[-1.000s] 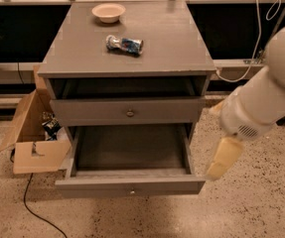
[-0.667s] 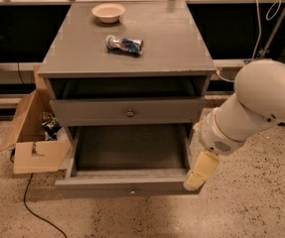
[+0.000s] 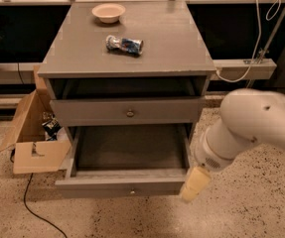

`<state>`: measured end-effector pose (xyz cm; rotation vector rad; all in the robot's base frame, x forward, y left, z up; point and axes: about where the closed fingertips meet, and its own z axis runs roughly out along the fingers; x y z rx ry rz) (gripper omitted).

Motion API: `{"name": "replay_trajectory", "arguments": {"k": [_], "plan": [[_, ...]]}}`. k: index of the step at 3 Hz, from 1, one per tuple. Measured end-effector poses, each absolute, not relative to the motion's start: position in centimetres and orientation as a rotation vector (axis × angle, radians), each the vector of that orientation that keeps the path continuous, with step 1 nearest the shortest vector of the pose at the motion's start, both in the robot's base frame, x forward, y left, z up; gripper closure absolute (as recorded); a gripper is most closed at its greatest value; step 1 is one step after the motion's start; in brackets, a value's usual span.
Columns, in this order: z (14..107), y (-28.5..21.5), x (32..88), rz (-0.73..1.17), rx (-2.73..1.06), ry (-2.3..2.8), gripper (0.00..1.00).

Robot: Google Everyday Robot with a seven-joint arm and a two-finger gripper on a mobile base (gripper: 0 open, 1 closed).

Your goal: Close middle drawer

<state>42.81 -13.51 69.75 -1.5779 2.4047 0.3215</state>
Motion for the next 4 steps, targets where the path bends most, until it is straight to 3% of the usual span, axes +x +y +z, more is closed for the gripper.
{"name": "replay_trajectory", "arguments": {"k": [3, 4], "plan": [[53.3, -13.4, 41.0, 0.479, -1.333, 2.555, 0.0], [47.9, -12.2, 41.5, 0.561, -1.293, 2.557, 0.26]]}}
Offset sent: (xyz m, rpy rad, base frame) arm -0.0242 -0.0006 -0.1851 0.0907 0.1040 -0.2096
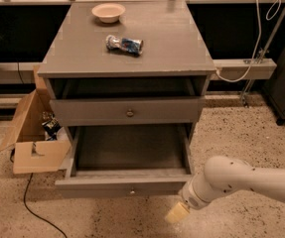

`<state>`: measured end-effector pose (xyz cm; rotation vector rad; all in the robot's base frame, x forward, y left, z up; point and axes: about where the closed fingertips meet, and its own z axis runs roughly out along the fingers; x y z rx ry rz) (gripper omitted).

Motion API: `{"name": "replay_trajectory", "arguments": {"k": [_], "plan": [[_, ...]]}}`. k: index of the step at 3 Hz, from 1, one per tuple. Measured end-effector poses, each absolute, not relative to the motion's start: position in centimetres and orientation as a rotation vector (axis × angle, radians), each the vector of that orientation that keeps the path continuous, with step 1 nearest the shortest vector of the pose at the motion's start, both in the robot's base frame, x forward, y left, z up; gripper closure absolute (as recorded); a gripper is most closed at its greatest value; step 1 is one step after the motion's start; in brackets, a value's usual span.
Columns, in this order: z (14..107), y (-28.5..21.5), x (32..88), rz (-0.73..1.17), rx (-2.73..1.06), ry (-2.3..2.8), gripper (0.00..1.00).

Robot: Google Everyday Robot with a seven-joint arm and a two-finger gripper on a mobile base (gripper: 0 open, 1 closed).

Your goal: Close middle drawer

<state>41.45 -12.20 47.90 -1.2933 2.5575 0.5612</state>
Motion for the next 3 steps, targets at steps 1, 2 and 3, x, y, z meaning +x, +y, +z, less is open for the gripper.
{"name": "replay_trajectory", "arguments": {"k": [1, 2, 3], "plan": [[44.3, -11.2, 42.9, 0.556, -1.313, 2.555, 0.5], [40.5, -11.8, 47.2, 0.435, -1.297, 2.562, 0.81], [38.9, -12.5, 50.0, 0.345, -1.265, 2.565, 1.0]]}}
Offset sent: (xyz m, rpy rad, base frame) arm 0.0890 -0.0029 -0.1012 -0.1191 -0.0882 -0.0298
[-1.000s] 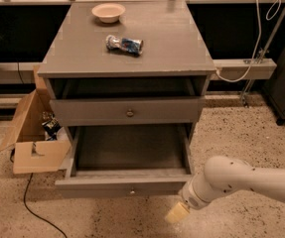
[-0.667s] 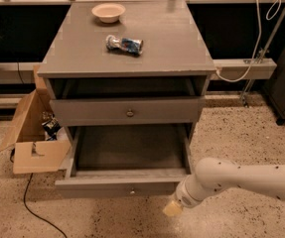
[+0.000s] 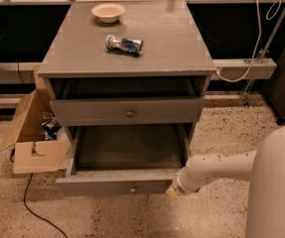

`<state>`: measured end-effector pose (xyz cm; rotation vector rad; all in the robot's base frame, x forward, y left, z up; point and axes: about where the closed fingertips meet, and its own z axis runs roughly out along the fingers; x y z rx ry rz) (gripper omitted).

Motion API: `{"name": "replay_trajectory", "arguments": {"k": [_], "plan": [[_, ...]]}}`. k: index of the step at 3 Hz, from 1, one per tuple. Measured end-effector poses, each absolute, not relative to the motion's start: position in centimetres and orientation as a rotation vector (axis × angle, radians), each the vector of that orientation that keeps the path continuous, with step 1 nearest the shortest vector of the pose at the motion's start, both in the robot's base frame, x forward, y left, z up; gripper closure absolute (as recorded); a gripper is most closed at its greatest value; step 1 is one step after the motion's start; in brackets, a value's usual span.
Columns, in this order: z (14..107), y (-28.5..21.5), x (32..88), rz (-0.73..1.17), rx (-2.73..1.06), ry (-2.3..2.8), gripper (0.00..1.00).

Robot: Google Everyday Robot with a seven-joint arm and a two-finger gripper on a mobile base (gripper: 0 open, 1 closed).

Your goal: Close middle drawer

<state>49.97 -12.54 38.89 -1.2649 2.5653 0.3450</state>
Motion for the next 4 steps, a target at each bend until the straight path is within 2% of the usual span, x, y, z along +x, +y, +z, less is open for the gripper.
{"name": "replay_trajectory", "arguments": {"k": [2, 4], "plan": [[38.7, -12.7, 51.3, 0.314, -1.315, 2.497, 1.0], [39.7, -12.3, 55.9, 0.238, -1.411, 2.21, 1.0]]}}
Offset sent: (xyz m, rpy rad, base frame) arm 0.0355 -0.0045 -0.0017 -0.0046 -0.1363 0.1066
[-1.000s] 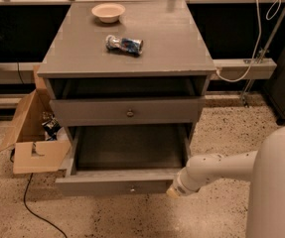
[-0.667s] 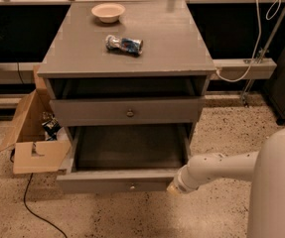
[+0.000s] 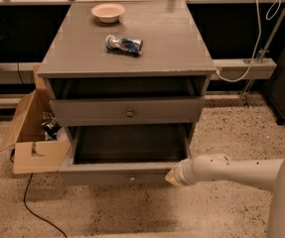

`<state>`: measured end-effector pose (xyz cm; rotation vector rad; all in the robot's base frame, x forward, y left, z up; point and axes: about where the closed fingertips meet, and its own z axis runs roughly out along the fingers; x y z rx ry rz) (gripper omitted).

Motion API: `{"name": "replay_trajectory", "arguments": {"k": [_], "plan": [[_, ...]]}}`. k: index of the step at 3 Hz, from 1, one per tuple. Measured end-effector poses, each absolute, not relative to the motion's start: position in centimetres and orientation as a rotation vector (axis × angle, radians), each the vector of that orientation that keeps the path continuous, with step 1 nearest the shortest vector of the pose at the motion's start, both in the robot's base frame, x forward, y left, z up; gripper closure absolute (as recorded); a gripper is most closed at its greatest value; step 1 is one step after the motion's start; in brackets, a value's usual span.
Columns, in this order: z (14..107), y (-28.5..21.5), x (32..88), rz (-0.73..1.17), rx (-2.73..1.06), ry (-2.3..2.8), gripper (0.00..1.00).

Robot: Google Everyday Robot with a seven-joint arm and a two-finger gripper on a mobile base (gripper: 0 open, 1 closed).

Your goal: Close middle drawer

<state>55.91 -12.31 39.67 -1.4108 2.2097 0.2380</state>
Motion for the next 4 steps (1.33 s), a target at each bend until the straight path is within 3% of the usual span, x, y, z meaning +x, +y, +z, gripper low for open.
{"name": "replay_trajectory", "arguments": {"k": [4], "plan": [[39.5, -12.3, 65.6, 0.076, -1.254, 2.028, 1.0]]}}
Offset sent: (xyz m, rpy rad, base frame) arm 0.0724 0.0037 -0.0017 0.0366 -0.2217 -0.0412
